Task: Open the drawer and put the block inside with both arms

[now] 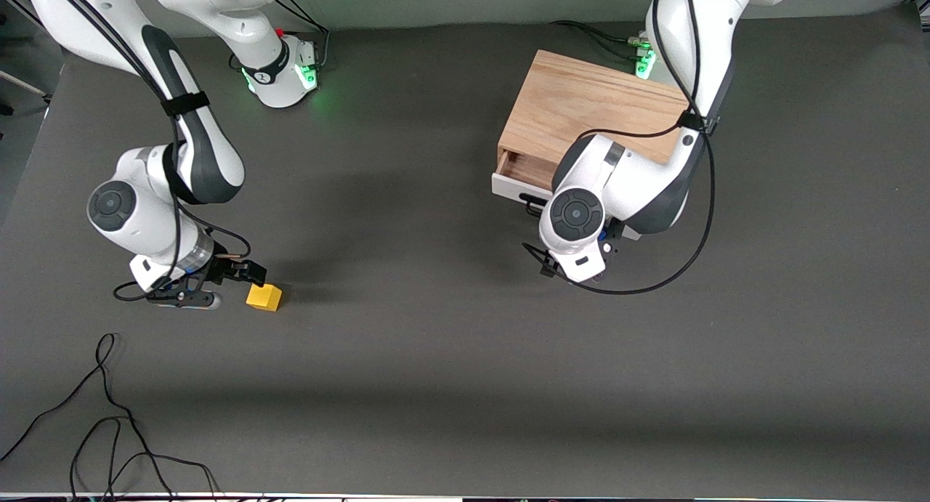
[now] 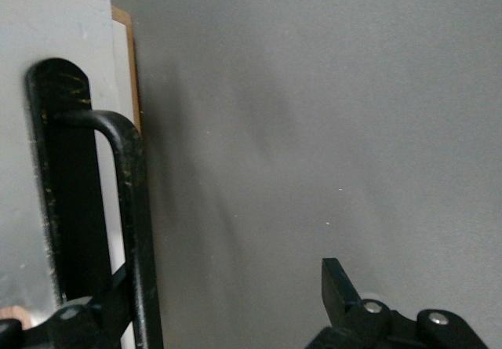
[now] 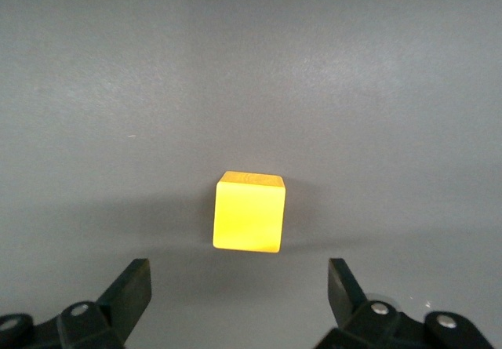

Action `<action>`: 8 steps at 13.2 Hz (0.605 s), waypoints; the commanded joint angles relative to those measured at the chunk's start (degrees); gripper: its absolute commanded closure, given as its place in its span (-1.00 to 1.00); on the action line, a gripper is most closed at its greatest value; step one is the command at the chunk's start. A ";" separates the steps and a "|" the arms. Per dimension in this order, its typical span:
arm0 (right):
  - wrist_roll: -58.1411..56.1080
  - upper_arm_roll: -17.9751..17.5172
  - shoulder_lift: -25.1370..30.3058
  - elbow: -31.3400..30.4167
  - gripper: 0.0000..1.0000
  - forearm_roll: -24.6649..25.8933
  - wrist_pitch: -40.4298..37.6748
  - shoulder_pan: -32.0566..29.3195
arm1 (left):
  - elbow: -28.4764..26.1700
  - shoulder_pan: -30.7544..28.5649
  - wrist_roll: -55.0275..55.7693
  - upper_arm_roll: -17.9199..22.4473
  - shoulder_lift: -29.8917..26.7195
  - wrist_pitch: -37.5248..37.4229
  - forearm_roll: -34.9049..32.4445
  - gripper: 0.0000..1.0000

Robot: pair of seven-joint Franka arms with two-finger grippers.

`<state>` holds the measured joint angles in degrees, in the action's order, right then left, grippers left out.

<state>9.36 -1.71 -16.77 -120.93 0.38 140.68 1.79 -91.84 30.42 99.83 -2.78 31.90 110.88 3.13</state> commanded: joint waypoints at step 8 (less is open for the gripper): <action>3.03 0.57 -8.54 -0.27 -0.88 0.41 10.04 0.32 | 12.12 -0.71 -1.04 0.14 7.20 1.26 -1.28 -1.00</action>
<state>10.83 -1.33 -23.63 -121.42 0.38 148.50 1.78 -85.02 30.08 99.41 -2.75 36.03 110.90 2.65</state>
